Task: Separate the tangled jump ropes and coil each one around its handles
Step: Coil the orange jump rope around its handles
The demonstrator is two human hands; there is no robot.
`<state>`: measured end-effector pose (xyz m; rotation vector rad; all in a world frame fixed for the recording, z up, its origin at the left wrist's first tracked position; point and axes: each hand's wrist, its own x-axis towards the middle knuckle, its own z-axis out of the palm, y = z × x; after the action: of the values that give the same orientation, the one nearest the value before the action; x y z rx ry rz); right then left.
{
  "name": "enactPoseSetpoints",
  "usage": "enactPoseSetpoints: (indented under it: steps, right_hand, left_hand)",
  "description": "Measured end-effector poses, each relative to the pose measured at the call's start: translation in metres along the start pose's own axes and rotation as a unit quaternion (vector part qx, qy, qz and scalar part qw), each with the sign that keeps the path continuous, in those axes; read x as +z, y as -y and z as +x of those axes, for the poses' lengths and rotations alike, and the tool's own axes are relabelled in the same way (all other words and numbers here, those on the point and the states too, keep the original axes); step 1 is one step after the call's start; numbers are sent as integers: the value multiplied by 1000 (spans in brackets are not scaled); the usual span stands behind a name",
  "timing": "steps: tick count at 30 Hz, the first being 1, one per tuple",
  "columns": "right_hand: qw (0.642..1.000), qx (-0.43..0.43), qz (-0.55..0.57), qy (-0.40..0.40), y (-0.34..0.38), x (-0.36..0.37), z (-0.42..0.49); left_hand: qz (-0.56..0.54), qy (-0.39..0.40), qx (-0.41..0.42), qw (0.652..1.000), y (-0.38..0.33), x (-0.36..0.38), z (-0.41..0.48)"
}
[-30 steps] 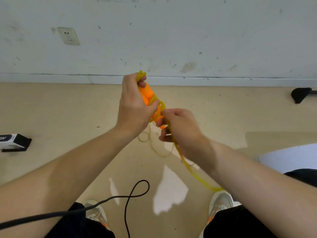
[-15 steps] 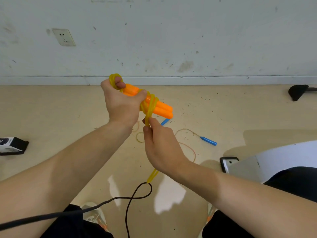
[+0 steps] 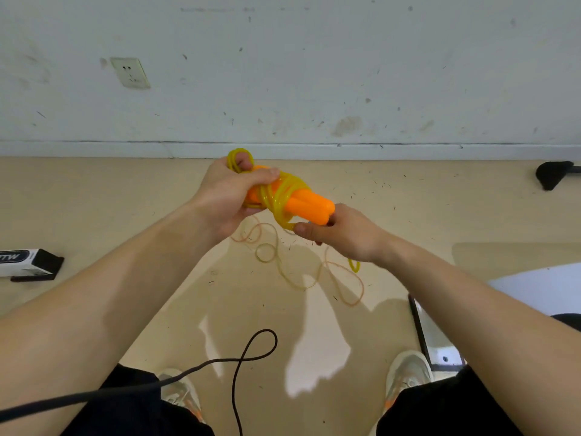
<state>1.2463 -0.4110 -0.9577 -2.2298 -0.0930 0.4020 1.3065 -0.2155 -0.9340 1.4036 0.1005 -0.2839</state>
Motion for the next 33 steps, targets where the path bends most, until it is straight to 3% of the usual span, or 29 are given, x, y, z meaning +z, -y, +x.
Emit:
enactPoseSetpoints:
  steps: [7, 9, 11, 13, 19, 24, 27, 33]
  right_hand:
    - [999, -42, 12, 23, 0, -30, 1]
    - [998, -44, -49, 8, 0, -34, 2]
    - [982, -20, -188, -25, -2, -37, 1]
    - [975, -9, -216, -41, -1, -39, 1]
    - [1000, -7, -26, 1, 3, -42, -2]
    - [992, 46, 107, 44, 7, -44, -6]
    - [988, 60, 131, 47, 7, -41, -5]
    - [933, 139, 331, 6, 4, -32, -5]
  left_hand:
    - [92, 56, 21, 994, 1, -1, -1]
    - [116, 52, 30, 991, 3, 1, -3]
    - [129, 50, 38, 990, 4, 1, -4]
    - [139, 45, 46, 988, 4, 2, -4]
    - [184, 37, 87, 978, 4, 1, -3]
    - [188, 21, 90, 978, 5, -3, -1]
    - [179, 4, 90, 980, 6, -5, 1]
    - [59, -94, 60, 992, 8, -13, 10]
